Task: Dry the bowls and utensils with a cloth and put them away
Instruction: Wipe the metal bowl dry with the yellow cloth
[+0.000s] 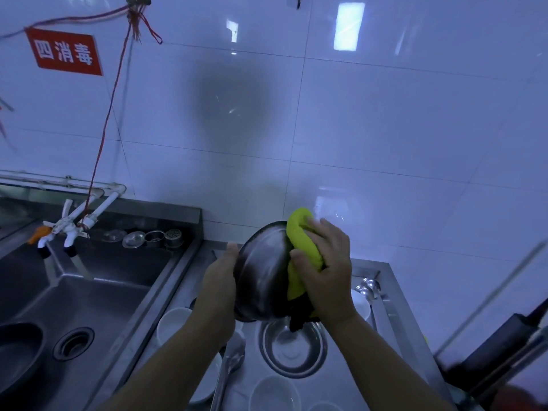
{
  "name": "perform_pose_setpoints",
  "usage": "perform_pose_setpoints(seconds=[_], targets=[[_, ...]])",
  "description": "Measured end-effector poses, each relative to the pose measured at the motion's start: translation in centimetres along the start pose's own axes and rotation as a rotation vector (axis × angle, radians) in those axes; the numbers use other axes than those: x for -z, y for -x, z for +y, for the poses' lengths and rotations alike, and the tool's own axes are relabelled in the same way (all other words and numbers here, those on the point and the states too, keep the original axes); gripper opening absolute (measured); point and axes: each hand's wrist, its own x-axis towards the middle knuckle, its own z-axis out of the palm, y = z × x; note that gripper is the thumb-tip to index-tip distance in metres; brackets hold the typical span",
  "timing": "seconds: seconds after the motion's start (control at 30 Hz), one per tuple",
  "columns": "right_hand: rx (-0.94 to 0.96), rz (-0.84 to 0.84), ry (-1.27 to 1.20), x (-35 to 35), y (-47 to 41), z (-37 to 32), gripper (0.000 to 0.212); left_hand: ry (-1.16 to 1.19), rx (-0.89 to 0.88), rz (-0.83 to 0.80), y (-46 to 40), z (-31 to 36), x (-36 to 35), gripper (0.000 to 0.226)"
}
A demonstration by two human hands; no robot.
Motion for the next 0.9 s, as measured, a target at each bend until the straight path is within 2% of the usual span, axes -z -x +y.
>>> perform_pose_setpoints(seconds=[0.07,0.17,0.27,0.4,0.53,0.67,0.73,0.83,0.9], targets=[[-0.078,-0.036,-0.088,-0.2,-0.2,-0.3,0.032,-0.001,-0.002,-0.014,0.1,-0.2,0.1,0.040],[-0.060,-0.063,-0.139,-1.2,0.1,-0.9,0.036,0.005,-0.023,-0.040,0.0,-0.1,0.0,0.043],[0.118,-0.026,-0.032,-2.1,0.7,-1.4,0.035,0.012,-0.008,-0.072,-0.5,0.0,0.0,0.053],[0.386,-0.135,0.146,-3.3,2.2,-2.6,0.029,0.039,0.048,-0.121,-0.5,0.0,-0.1,0.059],[0.418,-0.119,0.211,-3.3,1.1,-2.9,0.026,0.103,0.048,-0.146,-0.5,0.3,-0.2,0.053],[0.226,-0.001,0.136,-3.3,-0.6,-2.7,0.027,0.078,0.003,-0.089,-1.3,0.3,0.5,0.042],[0.027,0.058,-0.015,-3.1,-0.7,-2.6,0.025,0.086,0.014,-0.077,-1.3,0.2,1.0,0.037],[-0.379,0.111,-0.241,-2.2,-0.4,-1.9,0.030,0.173,0.014,-0.067,-1.3,0.8,1.5,0.034],[-0.442,0.100,-0.205,-1.8,0.0,-1.5,0.037,0.203,0.019,-0.086,-1.8,1.0,1.8,0.037]])
